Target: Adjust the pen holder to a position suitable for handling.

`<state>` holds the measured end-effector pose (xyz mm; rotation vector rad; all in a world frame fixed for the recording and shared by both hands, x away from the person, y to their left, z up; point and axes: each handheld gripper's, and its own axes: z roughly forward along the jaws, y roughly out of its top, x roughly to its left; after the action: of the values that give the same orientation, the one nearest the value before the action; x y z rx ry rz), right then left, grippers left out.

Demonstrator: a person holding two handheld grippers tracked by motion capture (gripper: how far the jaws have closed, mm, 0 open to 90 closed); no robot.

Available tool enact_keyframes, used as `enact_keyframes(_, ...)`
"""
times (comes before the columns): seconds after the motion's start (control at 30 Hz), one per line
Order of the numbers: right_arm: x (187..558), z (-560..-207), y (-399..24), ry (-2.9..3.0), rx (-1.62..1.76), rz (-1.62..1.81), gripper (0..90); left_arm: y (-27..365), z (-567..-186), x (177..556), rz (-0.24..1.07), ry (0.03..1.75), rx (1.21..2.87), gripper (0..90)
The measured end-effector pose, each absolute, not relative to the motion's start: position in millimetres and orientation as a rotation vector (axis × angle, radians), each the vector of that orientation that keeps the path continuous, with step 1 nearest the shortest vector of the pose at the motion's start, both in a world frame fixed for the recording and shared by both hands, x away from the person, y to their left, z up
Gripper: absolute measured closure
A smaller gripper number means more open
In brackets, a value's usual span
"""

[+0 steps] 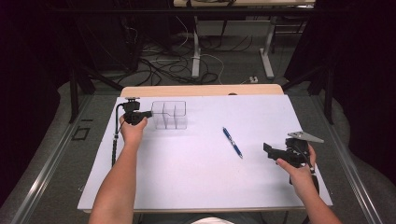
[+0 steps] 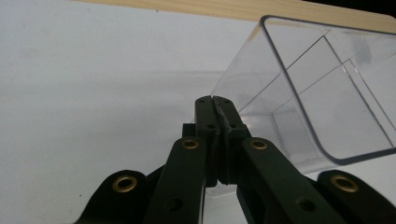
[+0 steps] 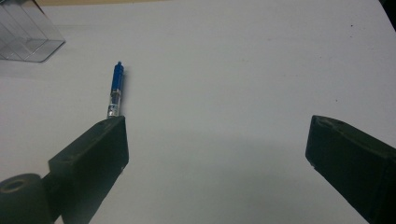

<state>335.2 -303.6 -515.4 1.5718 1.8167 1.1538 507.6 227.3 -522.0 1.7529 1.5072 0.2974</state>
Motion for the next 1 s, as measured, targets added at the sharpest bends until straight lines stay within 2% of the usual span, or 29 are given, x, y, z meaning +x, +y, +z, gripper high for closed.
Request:
enact_keyframes(0.37, 335.6, -516.6, -303.4, 1.83, 1.564, 1.152, 6.2, 226.4, -526.0, 509.1, 0.275, 1.498, 1.773, 90.0)
enact_keyframes(1.0, 336.0, -518.0, -303.4, 1.836, 1.578, 1.157, 6.9, 189.9, -527.8, 506.9, 0.254, 1.416, 1.801, 90.0)
